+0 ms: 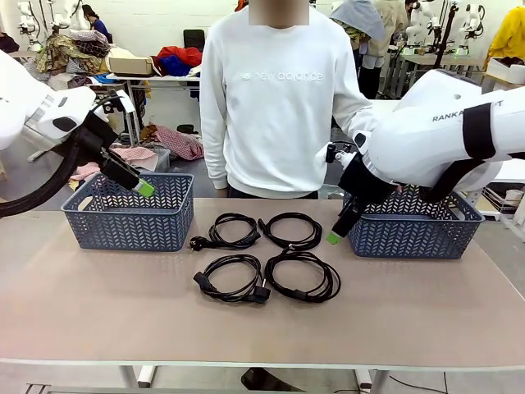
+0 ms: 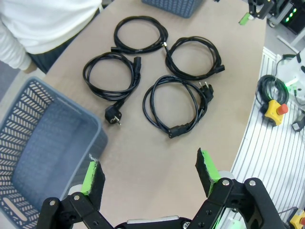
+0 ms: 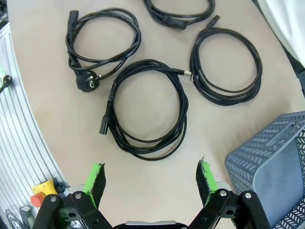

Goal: Organize the cables according to human instructions.
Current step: Pick up a bundle of cables and place it in the basket indicated by the human.

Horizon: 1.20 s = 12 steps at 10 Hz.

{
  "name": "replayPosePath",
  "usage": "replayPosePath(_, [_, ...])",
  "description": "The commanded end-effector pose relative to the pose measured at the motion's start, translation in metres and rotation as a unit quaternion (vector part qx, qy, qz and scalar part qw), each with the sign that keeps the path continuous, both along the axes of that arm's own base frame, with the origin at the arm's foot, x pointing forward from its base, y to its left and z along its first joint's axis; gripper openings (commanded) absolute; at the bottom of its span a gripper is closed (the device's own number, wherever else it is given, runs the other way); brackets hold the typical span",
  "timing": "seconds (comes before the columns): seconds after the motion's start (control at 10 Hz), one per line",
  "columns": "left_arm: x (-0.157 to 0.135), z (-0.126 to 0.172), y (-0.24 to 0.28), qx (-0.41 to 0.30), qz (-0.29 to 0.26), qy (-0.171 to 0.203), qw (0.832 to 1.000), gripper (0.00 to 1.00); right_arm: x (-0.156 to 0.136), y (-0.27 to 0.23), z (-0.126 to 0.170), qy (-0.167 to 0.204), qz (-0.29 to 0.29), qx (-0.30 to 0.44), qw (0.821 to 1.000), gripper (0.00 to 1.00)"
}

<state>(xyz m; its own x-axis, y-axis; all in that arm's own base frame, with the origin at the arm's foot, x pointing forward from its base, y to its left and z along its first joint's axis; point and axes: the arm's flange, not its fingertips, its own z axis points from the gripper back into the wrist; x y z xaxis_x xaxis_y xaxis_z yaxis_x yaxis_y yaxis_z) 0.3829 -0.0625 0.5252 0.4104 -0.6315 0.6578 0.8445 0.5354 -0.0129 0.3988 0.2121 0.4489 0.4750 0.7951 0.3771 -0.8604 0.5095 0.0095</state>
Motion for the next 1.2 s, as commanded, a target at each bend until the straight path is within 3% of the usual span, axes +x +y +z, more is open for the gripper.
replayPosePath(0.0, [0.002, 0.0, 0.002, -0.012, -0.01, -0.002, 1.0, 1.0, -0.001, 0.0, 0.001, -0.001, 0.001, 0.001, 1.0, 1.0])
replayPosePath(0.3, [0.002, 0.0, 0.002, -0.012, -0.01, -0.002, 1.0, 1.0, 0.01, 0.027, -0.007, 0.017, -0.029, -0.034, 0.999, 1.0])
replayPosePath(1.1, [0.002, 0.0, 0.002, -0.012, -0.01, -0.002, 1.0, 1.0, 0.026, 0.094, -0.069, 0.077, -0.058, -0.075, 0.992, 1.0])
